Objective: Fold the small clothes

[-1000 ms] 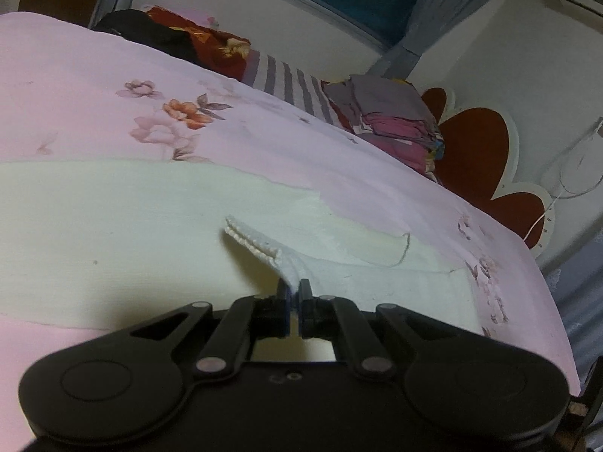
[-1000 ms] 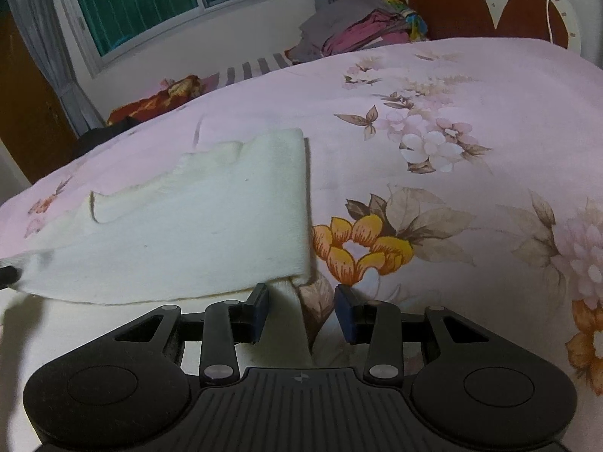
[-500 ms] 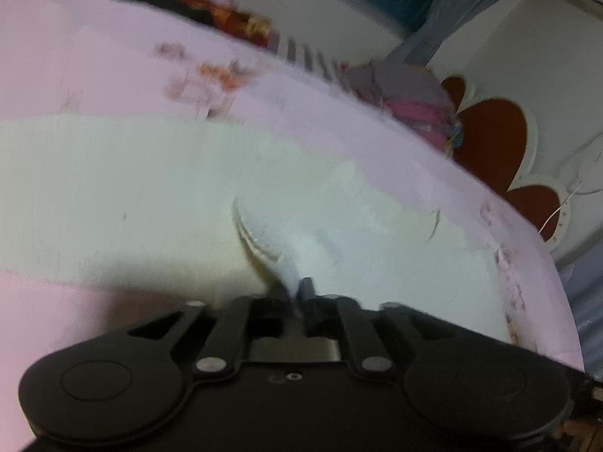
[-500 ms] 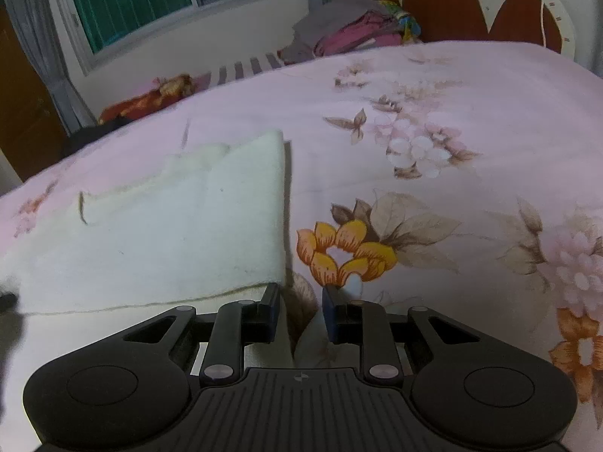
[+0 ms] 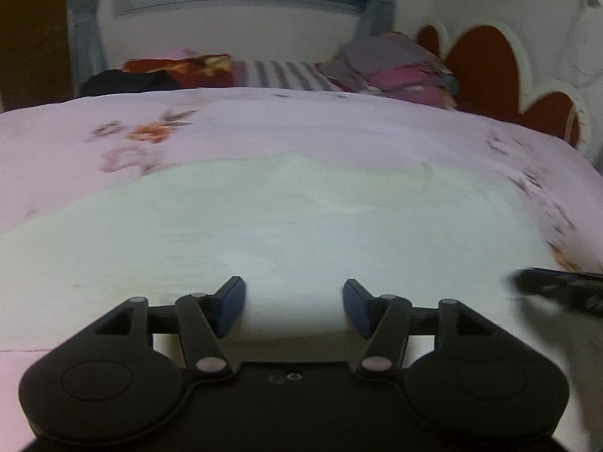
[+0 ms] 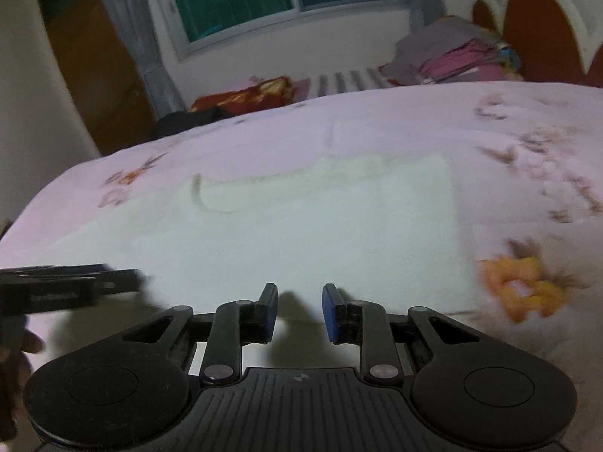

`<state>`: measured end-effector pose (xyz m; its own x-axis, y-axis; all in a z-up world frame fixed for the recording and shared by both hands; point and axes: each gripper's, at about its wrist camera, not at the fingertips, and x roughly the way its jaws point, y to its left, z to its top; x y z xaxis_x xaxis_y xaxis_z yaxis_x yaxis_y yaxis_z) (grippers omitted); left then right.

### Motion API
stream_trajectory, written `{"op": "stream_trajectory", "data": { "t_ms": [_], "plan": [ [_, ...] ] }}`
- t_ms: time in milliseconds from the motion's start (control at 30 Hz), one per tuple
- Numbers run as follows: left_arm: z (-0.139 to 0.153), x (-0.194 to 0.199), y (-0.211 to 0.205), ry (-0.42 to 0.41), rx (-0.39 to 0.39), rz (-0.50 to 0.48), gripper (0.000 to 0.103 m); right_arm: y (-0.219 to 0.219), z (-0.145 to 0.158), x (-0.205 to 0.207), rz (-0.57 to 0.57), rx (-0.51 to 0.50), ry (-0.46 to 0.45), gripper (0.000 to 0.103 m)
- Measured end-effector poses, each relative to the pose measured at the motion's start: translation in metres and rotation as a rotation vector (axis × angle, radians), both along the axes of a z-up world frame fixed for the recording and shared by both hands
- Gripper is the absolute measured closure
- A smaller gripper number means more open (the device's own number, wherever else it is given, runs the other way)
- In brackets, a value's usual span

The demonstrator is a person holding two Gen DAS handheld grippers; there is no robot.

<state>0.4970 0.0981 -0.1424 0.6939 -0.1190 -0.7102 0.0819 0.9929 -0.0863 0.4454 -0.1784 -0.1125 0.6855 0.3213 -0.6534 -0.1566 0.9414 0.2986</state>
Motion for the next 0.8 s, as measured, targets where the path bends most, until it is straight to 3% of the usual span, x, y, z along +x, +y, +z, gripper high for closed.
{"op": "stream_trajectory", "data": {
  "t_ms": [33, 100, 167, 300, 467, 533, 700, 800],
  "plan": [
    [-0.002, -0.001, 0.010, 0.000, -0.001, 0.020, 0.046, -0.017, -0.003, 0.001, -0.053, -0.016, 0.012, 0.079],
    [-0.006, -0.001, 0.024, -0.006, -0.021, 0.023, 0.046, -0.059, -0.010, 0.005, -0.174, 0.004, 0.041, 0.089],
    [-0.002, -0.002, 0.023, -0.010, 0.002, 0.020, 0.046, -0.078, -0.009, 0.011, -0.203, 0.026, 0.067, 0.089],
    [0.005, 0.010, 0.005, -0.041, 0.012, 0.001, 0.045, -0.057, 0.008, 0.023, -0.106, 0.037, -0.020, 0.089],
    [-0.004, 0.038, -0.009, -0.011, 0.027, -0.032, 0.044, 0.002, -0.005, 0.052, 0.132, 0.003, 0.000, 0.089],
    [-0.007, 0.044, -0.007, -0.009, 0.033, -0.039, 0.043, 0.003, -0.008, 0.061, 0.156, -0.033, -0.022, 0.089],
    [-0.013, 0.051, -0.011, -0.017, 0.070, -0.066, 0.031, -0.067, -0.017, 0.117, -0.135, -0.025, 0.028, 0.089],
    [-0.016, 0.056, -0.014, -0.022, 0.078, -0.073, 0.026, -0.076, -0.019, 0.137, -0.138, -0.036, 0.051, 0.089]
  ]
}}
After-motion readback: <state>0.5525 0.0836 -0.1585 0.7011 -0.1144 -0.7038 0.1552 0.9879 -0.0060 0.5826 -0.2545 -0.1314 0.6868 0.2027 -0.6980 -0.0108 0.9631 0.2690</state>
